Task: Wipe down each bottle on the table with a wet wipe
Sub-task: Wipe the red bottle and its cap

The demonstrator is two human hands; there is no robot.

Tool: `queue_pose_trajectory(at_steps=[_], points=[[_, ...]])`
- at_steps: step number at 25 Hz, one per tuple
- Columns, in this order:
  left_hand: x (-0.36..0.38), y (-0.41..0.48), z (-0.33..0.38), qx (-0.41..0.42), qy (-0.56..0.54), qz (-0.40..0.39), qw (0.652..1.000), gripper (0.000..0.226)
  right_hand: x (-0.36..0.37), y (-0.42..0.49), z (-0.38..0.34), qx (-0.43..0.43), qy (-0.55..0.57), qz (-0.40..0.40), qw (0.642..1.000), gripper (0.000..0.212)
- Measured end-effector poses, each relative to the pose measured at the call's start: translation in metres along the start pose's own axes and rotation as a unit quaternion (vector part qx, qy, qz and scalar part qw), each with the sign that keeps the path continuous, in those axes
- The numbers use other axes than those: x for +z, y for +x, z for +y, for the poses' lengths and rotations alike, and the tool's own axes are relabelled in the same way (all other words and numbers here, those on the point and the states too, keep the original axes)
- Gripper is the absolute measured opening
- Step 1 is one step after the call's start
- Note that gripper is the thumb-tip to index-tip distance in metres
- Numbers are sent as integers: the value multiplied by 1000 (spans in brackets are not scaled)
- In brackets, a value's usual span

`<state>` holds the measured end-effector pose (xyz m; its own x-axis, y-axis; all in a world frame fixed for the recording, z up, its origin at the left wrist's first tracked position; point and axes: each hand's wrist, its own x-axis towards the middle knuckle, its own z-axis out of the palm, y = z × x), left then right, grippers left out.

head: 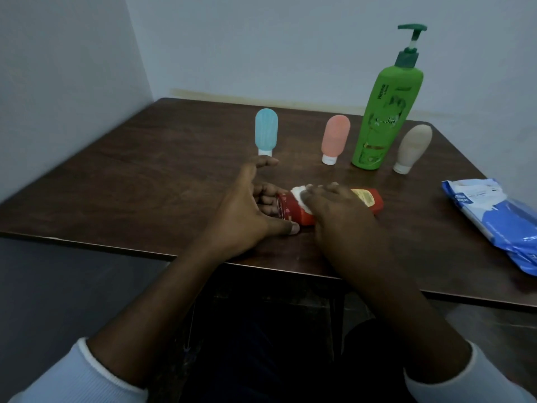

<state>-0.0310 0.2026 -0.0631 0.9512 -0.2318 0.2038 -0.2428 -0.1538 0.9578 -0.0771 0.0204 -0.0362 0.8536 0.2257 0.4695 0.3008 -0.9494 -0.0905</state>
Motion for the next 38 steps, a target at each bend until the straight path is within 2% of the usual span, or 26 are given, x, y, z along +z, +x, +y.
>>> queue_pose_trajectory(at_steps=[2,5,8,12,13,16,17,20,21,23,24,25,28,30,32,35,38], points=[[0,-1,0,7,-10,-2,1000,112,3,6,-7,-68,-5,-10,998,44],[-1,-4,1,13,-1,-8,1000,114,-6,25,-1,-61,-30,-62,996,38],[1,-4,2,19,27,-18,999,110,-21,22,4,-42,-106,-75,991,32],[-1,-4,0,32,30,-12,999,102,-11,22,-23,-124,-82,-95,984,25],[-1,-4,1,23,35,-12,999,102,-13,30,-15,-107,-92,-111,984,29],[0,-5,5,5,55,-25,998,106,-34,30,9,21,-109,-186,976,41],[1,-5,6,6,53,-28,998,108,-37,28,7,23,-125,-198,972,42],[2,-5,5,34,45,-23,998,111,-21,35,-26,-96,-109,-203,968,34],[0,-5,4,38,47,-22,998,110,-16,45,-32,-102,-107,-234,961,35],[1,-6,6,25,46,-19,998,110,-19,66,-26,-51,-114,-338,933,48],[1,-6,7,20,49,-15,998,110,-20,67,-22,-31,-118,-337,933,50],[1,-6,8,16,55,-11,998,108,-20,65,-16,-30,-122,-284,951,46],[1,-8,10,5,68,-1,998,96,-19,42,-10,-103,-122,-147,976,37],[3,-9,11,-9,53,3,999,78,-8,19,-5,-130,-59,-57,988,32],[3,-8,12,-14,67,3,998,64,-1,-6,4,-102,29,16,994,29],[2,-7,12,-25,72,3,997,52,6,-30,9,-71,54,49,995,28],[0,-8,11,-33,45,-1,998,40,3,-28,8,-105,34,40,993,29]])
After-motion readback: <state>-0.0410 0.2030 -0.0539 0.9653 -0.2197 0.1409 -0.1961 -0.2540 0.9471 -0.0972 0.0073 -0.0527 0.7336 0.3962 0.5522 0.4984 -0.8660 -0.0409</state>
